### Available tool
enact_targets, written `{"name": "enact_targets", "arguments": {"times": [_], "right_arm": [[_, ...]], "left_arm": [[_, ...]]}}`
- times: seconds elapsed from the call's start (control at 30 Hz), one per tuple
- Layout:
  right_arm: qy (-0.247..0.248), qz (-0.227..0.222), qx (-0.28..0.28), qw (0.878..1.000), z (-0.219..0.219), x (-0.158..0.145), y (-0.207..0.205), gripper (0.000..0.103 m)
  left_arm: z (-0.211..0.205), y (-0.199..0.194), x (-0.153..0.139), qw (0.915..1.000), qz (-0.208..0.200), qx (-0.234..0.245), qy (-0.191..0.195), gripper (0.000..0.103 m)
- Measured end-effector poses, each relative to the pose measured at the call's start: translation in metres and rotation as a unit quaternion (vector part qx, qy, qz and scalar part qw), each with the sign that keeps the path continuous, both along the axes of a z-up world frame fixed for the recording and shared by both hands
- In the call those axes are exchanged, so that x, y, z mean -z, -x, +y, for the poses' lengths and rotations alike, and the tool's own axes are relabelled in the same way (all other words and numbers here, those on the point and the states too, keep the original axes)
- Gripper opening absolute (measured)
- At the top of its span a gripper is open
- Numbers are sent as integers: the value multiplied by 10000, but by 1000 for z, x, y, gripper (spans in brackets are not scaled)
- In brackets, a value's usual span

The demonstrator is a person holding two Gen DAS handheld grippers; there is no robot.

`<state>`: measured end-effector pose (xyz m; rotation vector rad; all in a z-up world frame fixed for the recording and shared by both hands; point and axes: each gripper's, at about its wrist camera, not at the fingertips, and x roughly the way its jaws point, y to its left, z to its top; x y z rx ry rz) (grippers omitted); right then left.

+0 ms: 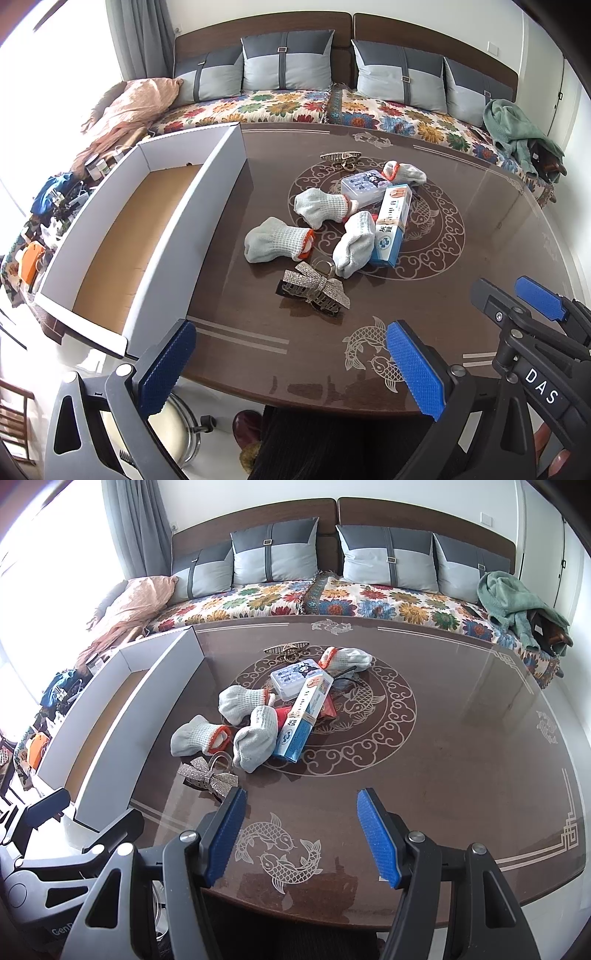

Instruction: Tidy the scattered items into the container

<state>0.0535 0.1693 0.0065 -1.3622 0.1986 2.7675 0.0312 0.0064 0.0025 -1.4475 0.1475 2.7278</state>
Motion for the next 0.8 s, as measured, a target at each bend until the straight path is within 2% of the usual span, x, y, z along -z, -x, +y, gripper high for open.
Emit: {"name": "enact_targets", "arguments": {"times": [0.53,0.8], "right_arm": [[34,11,44,10000,3,1,1,64],[76,-4,90,9999,6,3,-1,64]], "left_arm": [[-1,2,2,10000,-21,-7,33,103],[-23,9,6,9995,-51,-310,9,103]]}}
